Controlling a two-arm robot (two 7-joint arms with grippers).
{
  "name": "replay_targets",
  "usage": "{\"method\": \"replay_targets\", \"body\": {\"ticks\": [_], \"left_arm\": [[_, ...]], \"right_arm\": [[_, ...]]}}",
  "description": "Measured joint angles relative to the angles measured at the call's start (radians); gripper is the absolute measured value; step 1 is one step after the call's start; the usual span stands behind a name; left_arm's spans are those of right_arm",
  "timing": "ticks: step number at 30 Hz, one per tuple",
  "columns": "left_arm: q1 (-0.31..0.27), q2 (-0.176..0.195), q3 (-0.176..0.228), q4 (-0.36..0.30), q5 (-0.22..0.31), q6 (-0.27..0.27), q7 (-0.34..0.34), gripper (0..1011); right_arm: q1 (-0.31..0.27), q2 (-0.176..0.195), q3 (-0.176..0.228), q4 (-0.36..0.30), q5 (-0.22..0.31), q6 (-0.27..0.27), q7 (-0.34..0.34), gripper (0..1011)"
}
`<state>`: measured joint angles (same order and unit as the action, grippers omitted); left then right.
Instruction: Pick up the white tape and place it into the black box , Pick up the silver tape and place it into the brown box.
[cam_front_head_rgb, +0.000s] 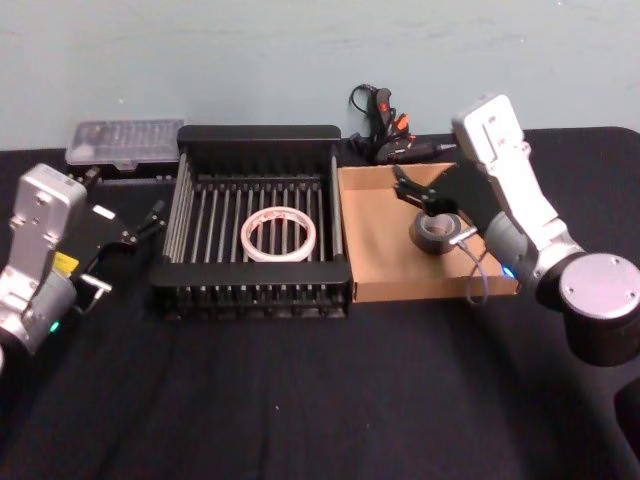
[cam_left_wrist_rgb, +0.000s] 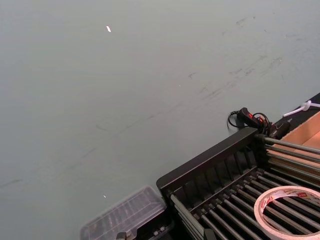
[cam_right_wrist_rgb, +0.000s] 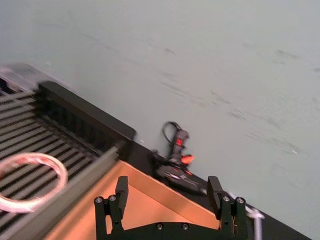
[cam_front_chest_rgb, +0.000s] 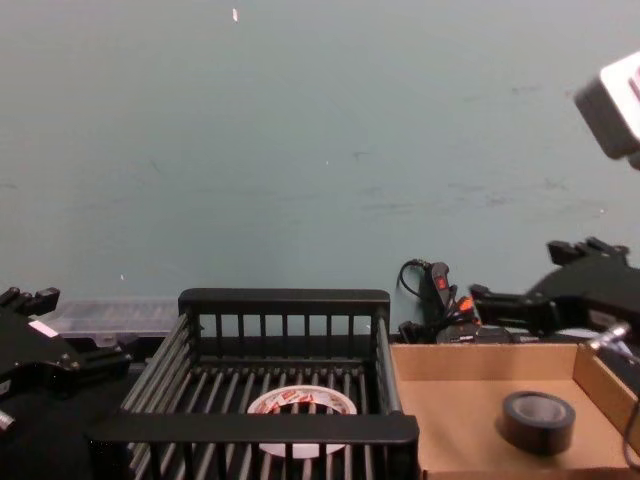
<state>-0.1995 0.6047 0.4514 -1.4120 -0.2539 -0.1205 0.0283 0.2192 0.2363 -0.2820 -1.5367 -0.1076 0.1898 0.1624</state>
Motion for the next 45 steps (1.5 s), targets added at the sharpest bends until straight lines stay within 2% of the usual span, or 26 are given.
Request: {"method": "replay_targets", "body": {"ticks": [4,11,17,26,45], "left_arm": [[0.000,0.000,0.000,0.000,0.000,0.000,0.000,1001],[0.000,0.000,0.000,0.000,0.000,0.000,0.000,1001],[0.000,0.000,0.000,0.000,0.000,0.000,0.000,1001],[0.000,0.000,0.000,0.000,0.000,0.000,0.000,1001],[0.000,0.000,0.000,0.000,0.000,0.000,0.000,1001]], "right_arm": [[-0.013,0.005,0.014,0.023,-0.043,-0.028,-0.038,1002],[-0.014,0.006,0.012,0.077,-0.119,-0.078,-0.093,1003],[-0.004,-0.004,0.013,0.128,-0.153,-0.095,-0.108,1003],[0.001,-0.021,0.023,0.161,-0.180,-0.095,-0.110,1002],[0.001,-0.019,0.021,0.157,-0.176,-0.092,-0.107,1002]]}}
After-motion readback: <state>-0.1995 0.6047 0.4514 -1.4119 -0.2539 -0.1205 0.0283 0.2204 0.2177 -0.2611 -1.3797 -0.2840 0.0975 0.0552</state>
